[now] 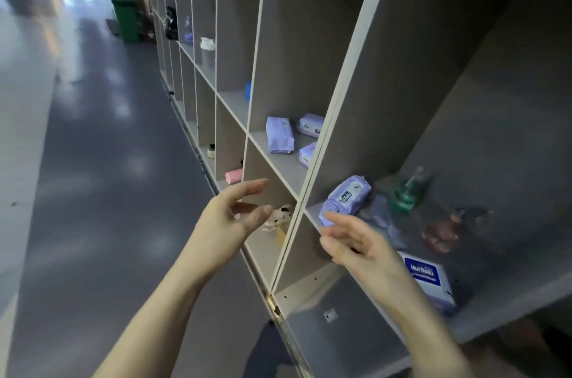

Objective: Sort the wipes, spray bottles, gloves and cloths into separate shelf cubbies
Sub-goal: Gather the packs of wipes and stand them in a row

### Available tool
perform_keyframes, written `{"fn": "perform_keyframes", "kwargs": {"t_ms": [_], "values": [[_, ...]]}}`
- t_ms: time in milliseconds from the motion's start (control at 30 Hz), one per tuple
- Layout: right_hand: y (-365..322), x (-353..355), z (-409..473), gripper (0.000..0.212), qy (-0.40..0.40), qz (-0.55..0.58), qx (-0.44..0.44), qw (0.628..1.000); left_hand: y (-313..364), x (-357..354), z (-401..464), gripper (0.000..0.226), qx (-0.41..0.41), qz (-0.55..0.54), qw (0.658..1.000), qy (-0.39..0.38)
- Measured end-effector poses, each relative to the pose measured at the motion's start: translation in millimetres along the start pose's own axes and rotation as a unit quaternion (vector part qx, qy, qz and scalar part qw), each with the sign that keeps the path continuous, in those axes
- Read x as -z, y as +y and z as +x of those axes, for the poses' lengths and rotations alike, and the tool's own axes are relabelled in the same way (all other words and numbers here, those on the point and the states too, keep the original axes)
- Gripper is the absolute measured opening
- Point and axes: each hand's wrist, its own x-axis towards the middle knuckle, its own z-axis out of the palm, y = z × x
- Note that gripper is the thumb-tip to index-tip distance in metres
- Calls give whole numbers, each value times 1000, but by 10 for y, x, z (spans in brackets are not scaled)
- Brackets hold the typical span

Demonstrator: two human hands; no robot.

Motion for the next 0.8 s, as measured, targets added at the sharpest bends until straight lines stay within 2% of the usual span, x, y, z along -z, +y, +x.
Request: {"fn": "perform_keyframes", "kwargs": {"t_ms": [167, 333, 500, 633, 700, 800], "values": [[-28, -319, 784, 38, 2, -12, -12, 1000, -230, 229, 955, 41, -4, 15, 1000, -26], [-70, -775, 1702, 47, 27, -4, -39, 999, -524, 719, 1852, 58, 6, 0, 999, -54], [-159, -1264, 2544, 52, 81, 14, -63, 995, -872, 1279, 2748, 64, 41, 22, 990, -131], [-119, -1455, 3075, 65, 104, 25, -113, 988, -1120, 1402, 3475, 79, 72, 21, 979, -187], [-95, -1504, 3306, 71, 106, 33, -130, 985, -1211, 1357, 3766, 79, 91, 12, 975, -204], [-54, -1498, 3716, 76, 118, 33, -149, 981, -1368, 1205, 4181, 65, 100, 37, 968, -227]]}}
